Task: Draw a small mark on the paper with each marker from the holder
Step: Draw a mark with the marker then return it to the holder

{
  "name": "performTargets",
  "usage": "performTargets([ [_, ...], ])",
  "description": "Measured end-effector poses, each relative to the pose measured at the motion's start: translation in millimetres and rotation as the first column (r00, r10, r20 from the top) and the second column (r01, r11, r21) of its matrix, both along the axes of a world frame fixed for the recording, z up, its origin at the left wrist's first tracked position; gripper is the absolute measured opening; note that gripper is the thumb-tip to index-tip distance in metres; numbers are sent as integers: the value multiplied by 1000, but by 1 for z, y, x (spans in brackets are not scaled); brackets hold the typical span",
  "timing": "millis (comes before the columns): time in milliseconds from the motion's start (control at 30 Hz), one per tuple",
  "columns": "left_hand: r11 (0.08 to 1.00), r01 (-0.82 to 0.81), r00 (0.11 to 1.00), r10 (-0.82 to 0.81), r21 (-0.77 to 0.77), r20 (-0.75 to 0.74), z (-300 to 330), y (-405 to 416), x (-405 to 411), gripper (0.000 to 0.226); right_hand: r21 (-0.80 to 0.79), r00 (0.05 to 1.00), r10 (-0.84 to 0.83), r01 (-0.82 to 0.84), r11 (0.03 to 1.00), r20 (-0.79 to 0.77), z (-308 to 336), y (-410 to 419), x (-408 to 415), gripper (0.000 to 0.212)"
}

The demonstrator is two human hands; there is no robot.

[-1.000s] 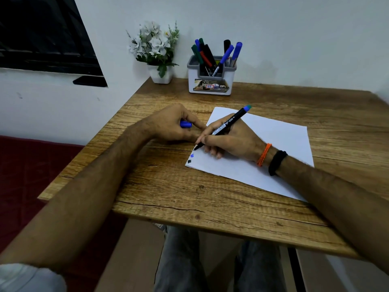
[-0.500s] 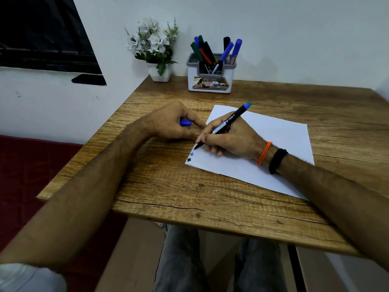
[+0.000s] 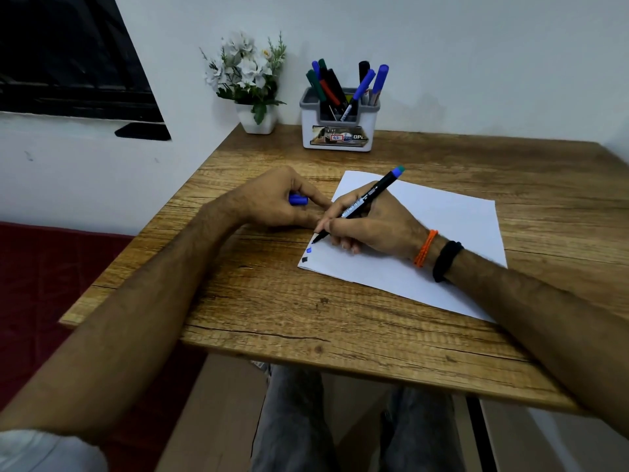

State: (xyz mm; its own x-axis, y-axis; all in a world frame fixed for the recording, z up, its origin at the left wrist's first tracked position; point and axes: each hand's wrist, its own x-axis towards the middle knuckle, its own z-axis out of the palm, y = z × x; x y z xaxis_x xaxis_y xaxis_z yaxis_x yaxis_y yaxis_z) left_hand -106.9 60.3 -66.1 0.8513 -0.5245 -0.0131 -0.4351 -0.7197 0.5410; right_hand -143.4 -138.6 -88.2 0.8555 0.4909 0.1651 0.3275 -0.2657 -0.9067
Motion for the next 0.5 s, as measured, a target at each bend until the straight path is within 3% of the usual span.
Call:
performTargets([
  [500,1000,3,1000,-3,4,-14,3,-1,-1,31,-10,1000,-6,6,1000,-1,0,1,1,11],
])
